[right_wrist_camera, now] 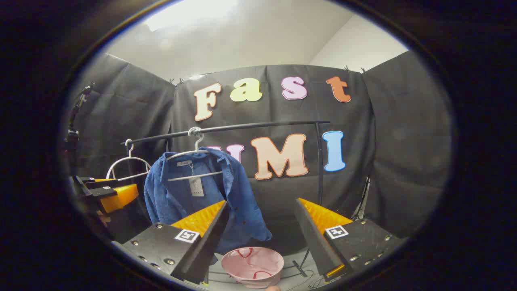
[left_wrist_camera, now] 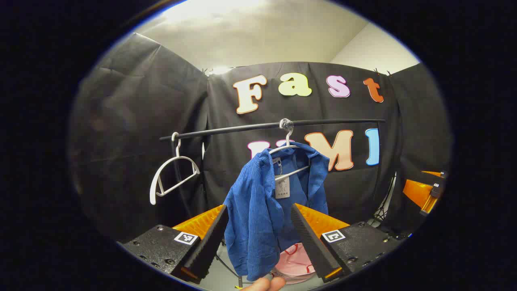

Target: Grasp the clothes on the hanger with both hands and then place them into the laundry hamper below.

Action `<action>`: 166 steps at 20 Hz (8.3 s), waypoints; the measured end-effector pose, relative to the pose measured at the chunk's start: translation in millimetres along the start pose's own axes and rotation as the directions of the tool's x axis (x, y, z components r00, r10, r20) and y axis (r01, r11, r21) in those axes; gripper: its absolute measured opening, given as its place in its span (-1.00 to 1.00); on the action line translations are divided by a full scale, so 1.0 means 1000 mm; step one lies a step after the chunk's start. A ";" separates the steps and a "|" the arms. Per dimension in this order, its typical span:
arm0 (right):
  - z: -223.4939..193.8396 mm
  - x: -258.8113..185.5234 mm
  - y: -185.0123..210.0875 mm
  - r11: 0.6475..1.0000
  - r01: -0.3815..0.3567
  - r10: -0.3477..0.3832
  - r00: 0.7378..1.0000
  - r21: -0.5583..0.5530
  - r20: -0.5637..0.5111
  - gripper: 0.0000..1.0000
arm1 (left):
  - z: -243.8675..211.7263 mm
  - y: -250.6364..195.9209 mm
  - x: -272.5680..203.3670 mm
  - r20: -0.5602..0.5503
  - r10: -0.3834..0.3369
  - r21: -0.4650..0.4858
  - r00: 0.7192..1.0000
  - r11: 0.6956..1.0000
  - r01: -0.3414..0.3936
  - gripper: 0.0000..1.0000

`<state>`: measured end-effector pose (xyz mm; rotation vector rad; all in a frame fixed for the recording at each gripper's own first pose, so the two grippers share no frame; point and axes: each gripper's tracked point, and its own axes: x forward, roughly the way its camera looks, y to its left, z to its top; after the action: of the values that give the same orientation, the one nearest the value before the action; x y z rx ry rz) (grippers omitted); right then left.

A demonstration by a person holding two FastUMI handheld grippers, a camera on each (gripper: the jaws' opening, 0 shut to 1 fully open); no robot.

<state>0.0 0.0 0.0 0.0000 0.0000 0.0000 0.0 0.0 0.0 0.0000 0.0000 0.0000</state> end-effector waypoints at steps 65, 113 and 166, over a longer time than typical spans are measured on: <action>-0.079 0.356 0.127 0.938 -0.330 0.343 0.930 0.111 -0.133 0.54 | -0.056 0.003 0.150 -0.175 0.109 -0.055 0.979 0.991 -0.120 -0.91; -0.022 0.476 0.079 0.992 -0.120 0.119 0.992 0.028 0.041 -0.88 | -0.030 0.112 0.187 -0.226 0.000 -0.006 0.974 1.000 -0.002 -0.94; -0.145 0.314 0.082 0.996 -0.085 0.071 0.952 -0.037 -0.296 -0.87 | -0.108 -0.150 0.227 -0.187 -0.342 -0.161 0.921 0.935 0.315 -0.97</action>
<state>313.6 81.5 -145.3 -0.0491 0.2992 0.0794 227.3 -149.8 -107.7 -0.1290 0.2146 -0.3387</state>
